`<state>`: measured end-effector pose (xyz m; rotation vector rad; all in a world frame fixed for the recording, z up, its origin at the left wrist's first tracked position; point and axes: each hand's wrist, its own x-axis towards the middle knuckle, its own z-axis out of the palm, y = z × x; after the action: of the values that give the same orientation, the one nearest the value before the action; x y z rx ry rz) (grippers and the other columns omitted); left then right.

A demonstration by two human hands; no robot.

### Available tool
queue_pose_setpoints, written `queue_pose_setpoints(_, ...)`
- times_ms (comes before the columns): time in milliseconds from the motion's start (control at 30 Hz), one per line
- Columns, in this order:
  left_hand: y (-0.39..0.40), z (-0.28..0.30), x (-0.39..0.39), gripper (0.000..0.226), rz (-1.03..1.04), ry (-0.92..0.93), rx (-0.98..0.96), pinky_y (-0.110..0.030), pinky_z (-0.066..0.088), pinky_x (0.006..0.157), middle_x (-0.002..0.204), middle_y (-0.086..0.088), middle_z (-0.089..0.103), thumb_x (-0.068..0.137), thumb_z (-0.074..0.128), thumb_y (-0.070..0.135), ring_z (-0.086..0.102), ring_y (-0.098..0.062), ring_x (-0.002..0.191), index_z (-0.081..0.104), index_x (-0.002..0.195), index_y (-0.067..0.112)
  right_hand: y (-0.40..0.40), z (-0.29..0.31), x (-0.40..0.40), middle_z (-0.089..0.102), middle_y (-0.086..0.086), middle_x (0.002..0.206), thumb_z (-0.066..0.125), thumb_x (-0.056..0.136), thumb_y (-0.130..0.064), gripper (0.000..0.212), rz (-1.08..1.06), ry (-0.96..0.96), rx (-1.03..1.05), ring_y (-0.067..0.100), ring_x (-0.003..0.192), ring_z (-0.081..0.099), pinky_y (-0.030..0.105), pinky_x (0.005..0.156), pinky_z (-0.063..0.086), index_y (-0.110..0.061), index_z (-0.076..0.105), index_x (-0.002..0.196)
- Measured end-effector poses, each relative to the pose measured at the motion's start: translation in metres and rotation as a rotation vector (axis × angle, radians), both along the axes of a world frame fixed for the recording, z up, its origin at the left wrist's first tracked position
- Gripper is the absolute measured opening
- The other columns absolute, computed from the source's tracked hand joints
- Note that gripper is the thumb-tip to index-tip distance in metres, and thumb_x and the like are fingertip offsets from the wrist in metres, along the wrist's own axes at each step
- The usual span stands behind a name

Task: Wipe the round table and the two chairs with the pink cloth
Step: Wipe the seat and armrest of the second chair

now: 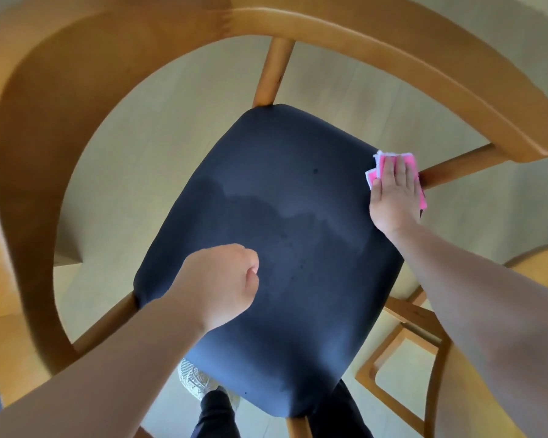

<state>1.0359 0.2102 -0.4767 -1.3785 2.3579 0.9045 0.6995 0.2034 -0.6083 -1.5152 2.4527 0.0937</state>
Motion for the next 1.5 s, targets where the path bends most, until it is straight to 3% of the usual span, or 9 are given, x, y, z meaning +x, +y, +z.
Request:
queue_pose_setpoints(100, 0.002, 0.0, 0.003, 0.019, 0.007, 0.006, 0.003, -0.028, 0.045, 0.066, 0.084, 0.005, 0.055, 0.091, 0.038, 0.023, 0.055, -0.016, 0.078, 0.057, 0.089, 0.022, 0.018, 0.0, 0.024, 0.007, 0.013, 0.161, 0.024, 0.103, -0.029, 0.057, 0.036, 0.025, 0.012, 0.031, 0.148, 0.003, 0.042, 0.12, 0.003, -0.014, 0.004, 0.154)
queue_pose_setpoints(267, 0.001, 0.0, 0.005, 0.019, -0.004, -0.016, 0.013, -0.029, 0.044, 0.065, 0.084, 0.004, 0.055, 0.091, 0.038, 0.022, 0.055, -0.017, 0.078, 0.056, 0.088, 0.021, 0.069, 0.013, 0.079, 0.026, 0.019, 0.155, 0.04, 0.097, -0.025, 0.06, 0.224, 0.038, 0.014, 0.037, 0.144, 0.02, 0.048, 0.118, 0.017, -0.01, 0.016, 0.15)
queue_pose_setpoints(367, 0.0, 0.0, 0.007, 0.017, -0.012, -0.037, 0.012, -0.027, 0.037, 0.06, 0.08, 0.003, 0.052, 0.09, 0.038, 0.021, 0.053, -0.017, 0.074, 0.052, 0.082, 0.021, 0.099, 0.016, 0.115, 0.026, 0.018, 0.155, 0.031, 0.096, -0.026, 0.058, 0.373, -0.004, 0.077, 0.037, 0.145, 0.018, 0.051, 0.117, 0.016, -0.007, 0.025, 0.15)
queue_pose_setpoints(500, -0.001, 0.0, 0.007, 0.018, 0.0, -0.049, 0.014, -0.027, 0.041, 0.063, 0.082, 0.004, 0.054, 0.091, 0.038, 0.021, 0.054, -0.017, 0.076, 0.054, 0.085, 0.021, 0.109, 0.017, 0.133, 0.021, 0.013, 0.158, 0.043, 0.098, -0.022, 0.056, 0.464, -0.039, 0.092, 0.035, 0.146, 0.013, 0.05, 0.118, 0.012, -0.008, 0.027, 0.15)
queue_pose_setpoints(733, -0.005, -0.004, 0.007, 0.02, 0.044, -0.04, 0.009, -0.031, 0.048, 0.069, 0.087, 0.005, 0.058, 0.092, 0.037, 0.021, 0.056, -0.016, 0.079, 0.058, 0.089, 0.022, 0.1, 0.017, 0.12, 0.021, 0.011, 0.158, 0.02, 0.099, -0.03, 0.055, 0.506, -0.027, 0.114, 0.033, 0.147, 0.014, 0.048, 0.119, 0.015, -0.011, 0.027, 0.15)
queue_pose_setpoints(967, -0.007, -0.007, 0.012, 0.022, 0.079, -0.051, 0.001, -0.031, 0.048, 0.071, 0.089, 0.006, 0.058, 0.093, 0.036, 0.022, 0.057, -0.016, 0.08, 0.058, 0.092, 0.024, 0.037, 0.012, 0.088, 0.026, 0.012, 0.154, 0.021, 0.096, -0.03, 0.054, 0.512, 0.015, 0.067, 0.035, 0.144, 0.018, 0.048, 0.117, 0.018, -0.011, 0.026, 0.146)
queue_pose_setpoints(1200, -0.011, -0.011, 0.019, 0.021, 0.157, -0.048, -0.01, -0.029, 0.045, 0.066, 0.087, 0.006, 0.057, 0.093, 0.037, 0.024, 0.056, -0.015, 0.075, 0.058, 0.093, 0.024, -0.049, 0.0, 0.042, 0.008, 0.013, 0.16, 0.021, 0.102, -0.029, 0.056, 0.435, 0.02, 0.04, 0.03, 0.148, -0.001, 0.043, 0.12, 0.002, -0.015, 0.005, 0.154)
queue_pose_setpoints(1400, -0.011, -0.012, 0.019, 0.02, 0.196, -0.042, -0.017, -0.028, 0.045, 0.067, 0.09, 0.005, 0.059, 0.093, 0.038, 0.023, 0.056, -0.016, 0.076, 0.058, 0.093, 0.024, -0.094, -0.005, 0.037, 0.028, 0.011, 0.154, 0.026, 0.101, -0.028, 0.052, 0.29, -0.023, -0.032, 0.03, 0.14, 0.025, 0.045, 0.112, 0.021, -0.014, 0.022, 0.15)
queue_pose_setpoints(1500, -0.011, -0.012, 0.021, 0.019, 0.187, -0.05, -0.017, -0.028, 0.045, 0.066, 0.09, 0.005, 0.059, 0.092, 0.039, 0.022, 0.056, -0.017, 0.075, 0.058, 0.093, 0.023, -0.086, -0.003, 0.048, 0.023, 0.011, 0.157, 0.023, 0.1, -0.03, 0.054, 0.302, -0.001, -0.033, 0.03, 0.145, 0.017, 0.045, 0.118, 0.015, -0.016, 0.017, 0.152)
